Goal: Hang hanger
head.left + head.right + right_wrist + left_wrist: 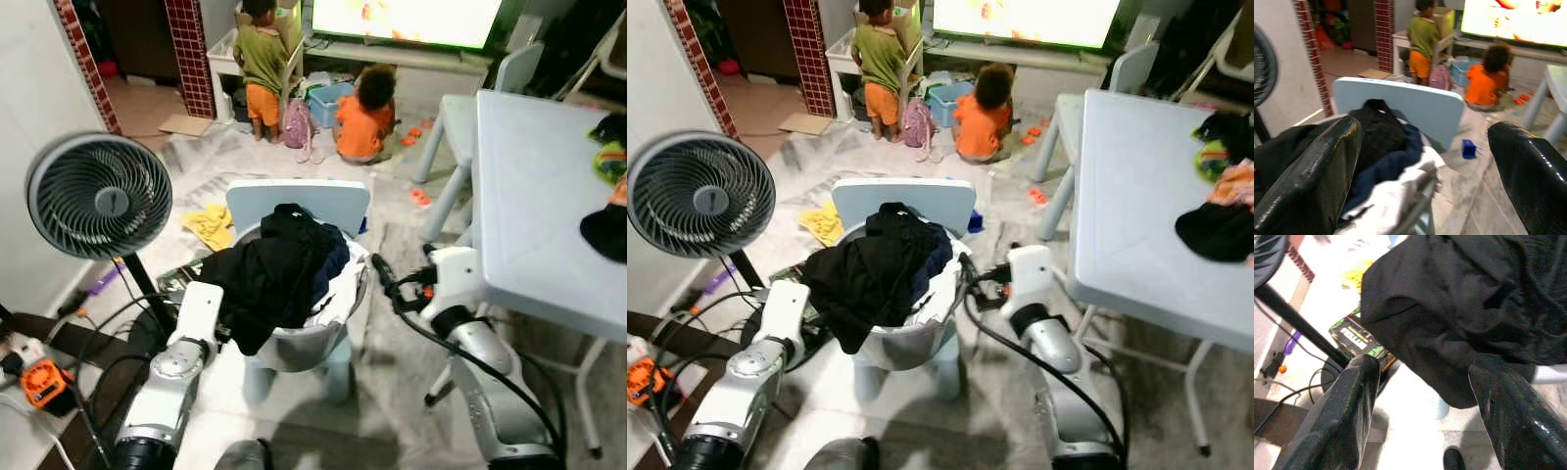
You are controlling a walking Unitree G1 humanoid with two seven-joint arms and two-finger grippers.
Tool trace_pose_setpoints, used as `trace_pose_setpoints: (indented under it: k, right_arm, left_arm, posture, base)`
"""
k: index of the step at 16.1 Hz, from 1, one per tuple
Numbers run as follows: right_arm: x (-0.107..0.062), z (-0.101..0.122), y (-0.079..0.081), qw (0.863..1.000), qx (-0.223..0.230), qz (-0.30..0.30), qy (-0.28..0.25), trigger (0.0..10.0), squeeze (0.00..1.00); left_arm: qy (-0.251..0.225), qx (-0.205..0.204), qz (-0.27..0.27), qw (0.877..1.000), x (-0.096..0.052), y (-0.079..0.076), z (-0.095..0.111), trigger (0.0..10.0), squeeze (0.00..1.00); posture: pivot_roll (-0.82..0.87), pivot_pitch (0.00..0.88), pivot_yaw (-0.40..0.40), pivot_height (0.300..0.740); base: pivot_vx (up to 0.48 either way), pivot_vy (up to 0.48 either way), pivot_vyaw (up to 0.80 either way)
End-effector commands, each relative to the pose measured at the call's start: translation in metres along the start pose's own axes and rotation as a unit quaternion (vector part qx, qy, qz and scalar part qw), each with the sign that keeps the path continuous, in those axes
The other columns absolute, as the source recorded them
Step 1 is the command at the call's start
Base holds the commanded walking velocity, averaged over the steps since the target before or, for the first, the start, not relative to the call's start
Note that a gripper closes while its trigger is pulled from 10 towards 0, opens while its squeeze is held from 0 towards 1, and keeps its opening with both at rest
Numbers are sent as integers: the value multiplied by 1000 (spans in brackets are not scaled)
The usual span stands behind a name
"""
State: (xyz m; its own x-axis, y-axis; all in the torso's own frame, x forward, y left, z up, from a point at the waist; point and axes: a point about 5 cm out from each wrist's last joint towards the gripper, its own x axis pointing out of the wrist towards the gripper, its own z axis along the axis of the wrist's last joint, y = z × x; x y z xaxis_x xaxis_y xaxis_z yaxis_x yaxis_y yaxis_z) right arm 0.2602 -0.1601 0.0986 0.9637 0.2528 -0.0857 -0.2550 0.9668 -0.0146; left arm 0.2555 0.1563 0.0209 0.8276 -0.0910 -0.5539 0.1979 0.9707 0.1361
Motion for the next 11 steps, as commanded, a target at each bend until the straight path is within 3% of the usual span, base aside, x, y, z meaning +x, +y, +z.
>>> trace_pose_setpoints:
  k: [1,3,6,11]
  right_arm:
    - [-3,1,-5,1000,-7,-10,0,10000,0]
    - [-7,3,-7,1000,-17,-7,2,10000,0]
    - [-18,8,-9,999,-33,0,11,10000,0]
    - [-41,8,-14,998,-49,6,37,10000,0]
  left_arm:
    - [-7,25,-27,999,2,-8,6,10000,0]
    - [-12,75,-59,995,5,-7,10,10000,0]
    - [-17,96,-98,990,14,-11,18,10000,0]
    - [5,74,-119,990,26,-21,10,10000,0]
  posture:
    - [-28,0,-44,740]
    - [-42,10,-59,740]
    - [-91,55,-82,740]
    - [-177,107,-113,740]
  base:
    - [0,0,0]
    - [0,0,0]
    - [0,0,0]
    - [0,0,0]
